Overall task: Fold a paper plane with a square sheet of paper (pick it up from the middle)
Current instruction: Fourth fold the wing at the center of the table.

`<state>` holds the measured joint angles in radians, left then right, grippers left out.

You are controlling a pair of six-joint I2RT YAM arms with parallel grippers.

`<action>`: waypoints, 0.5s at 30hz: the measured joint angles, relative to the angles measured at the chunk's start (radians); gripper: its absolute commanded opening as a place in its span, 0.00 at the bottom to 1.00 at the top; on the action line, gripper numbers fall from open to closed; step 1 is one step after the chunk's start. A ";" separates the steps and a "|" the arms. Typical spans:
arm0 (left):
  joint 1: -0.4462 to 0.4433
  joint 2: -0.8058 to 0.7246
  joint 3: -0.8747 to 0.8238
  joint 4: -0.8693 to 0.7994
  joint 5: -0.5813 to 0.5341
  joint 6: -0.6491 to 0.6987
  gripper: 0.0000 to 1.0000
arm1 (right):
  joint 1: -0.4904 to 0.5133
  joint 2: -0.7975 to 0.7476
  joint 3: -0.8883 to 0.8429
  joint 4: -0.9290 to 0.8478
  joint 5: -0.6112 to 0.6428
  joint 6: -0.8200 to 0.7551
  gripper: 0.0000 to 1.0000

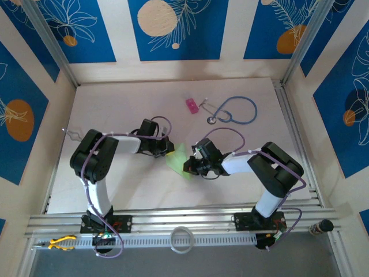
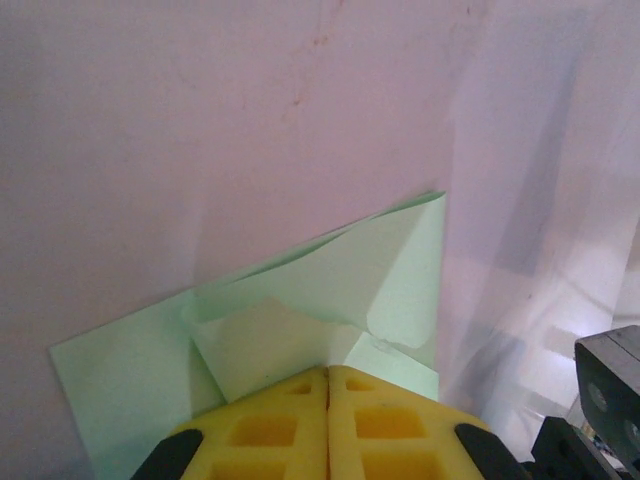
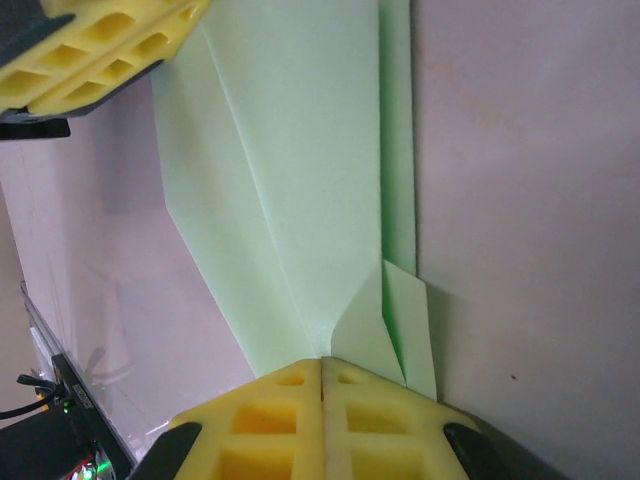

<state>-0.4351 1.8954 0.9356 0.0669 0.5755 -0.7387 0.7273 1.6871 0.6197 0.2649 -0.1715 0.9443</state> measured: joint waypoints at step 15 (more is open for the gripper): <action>0.103 0.051 0.089 -0.062 0.019 0.061 0.10 | 0.000 0.002 0.005 -0.006 0.000 -0.005 0.00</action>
<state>-0.3321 1.9465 1.0245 0.0051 0.5945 -0.6777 0.7273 1.6890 0.6250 0.2592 -0.1711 0.9394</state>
